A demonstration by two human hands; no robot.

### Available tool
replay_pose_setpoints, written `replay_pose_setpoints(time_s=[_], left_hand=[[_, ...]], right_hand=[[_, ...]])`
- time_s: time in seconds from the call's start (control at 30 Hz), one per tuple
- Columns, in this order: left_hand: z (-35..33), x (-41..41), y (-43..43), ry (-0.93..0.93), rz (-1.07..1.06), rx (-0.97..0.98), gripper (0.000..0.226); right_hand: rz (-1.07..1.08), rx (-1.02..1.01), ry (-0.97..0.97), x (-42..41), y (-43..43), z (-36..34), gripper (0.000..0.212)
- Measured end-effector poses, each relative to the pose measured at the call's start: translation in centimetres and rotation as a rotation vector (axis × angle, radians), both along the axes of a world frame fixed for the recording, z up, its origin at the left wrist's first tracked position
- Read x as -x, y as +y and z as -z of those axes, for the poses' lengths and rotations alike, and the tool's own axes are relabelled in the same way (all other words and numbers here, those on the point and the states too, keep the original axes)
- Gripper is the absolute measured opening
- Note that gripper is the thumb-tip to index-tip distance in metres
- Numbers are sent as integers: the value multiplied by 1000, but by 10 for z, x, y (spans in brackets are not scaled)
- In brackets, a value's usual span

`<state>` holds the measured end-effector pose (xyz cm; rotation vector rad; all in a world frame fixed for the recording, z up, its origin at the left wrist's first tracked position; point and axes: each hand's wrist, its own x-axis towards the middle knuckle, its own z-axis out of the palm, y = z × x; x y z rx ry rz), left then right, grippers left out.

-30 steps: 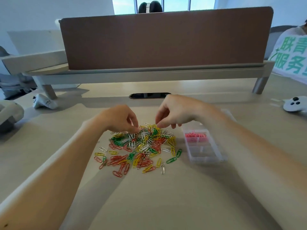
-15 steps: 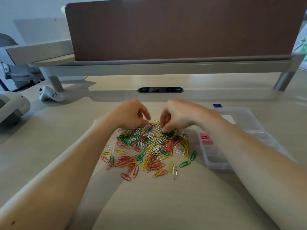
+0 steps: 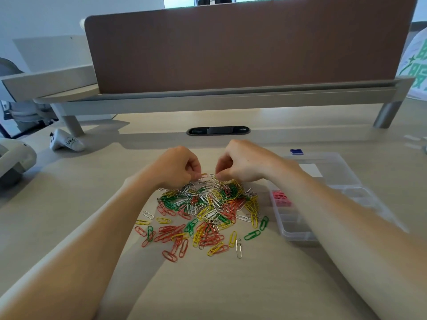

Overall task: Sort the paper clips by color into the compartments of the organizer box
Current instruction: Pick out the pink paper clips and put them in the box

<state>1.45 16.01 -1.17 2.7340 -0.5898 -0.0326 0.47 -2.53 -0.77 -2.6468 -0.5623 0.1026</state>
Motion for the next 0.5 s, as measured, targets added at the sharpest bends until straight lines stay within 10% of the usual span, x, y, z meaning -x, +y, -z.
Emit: replay_pose_setpoints(time_s=[0.5], left_hand=[[-12, 9, -2, 61, 88, 265, 10]], right_hand=[[41, -181, 55, 6, 0, -4, 19]])
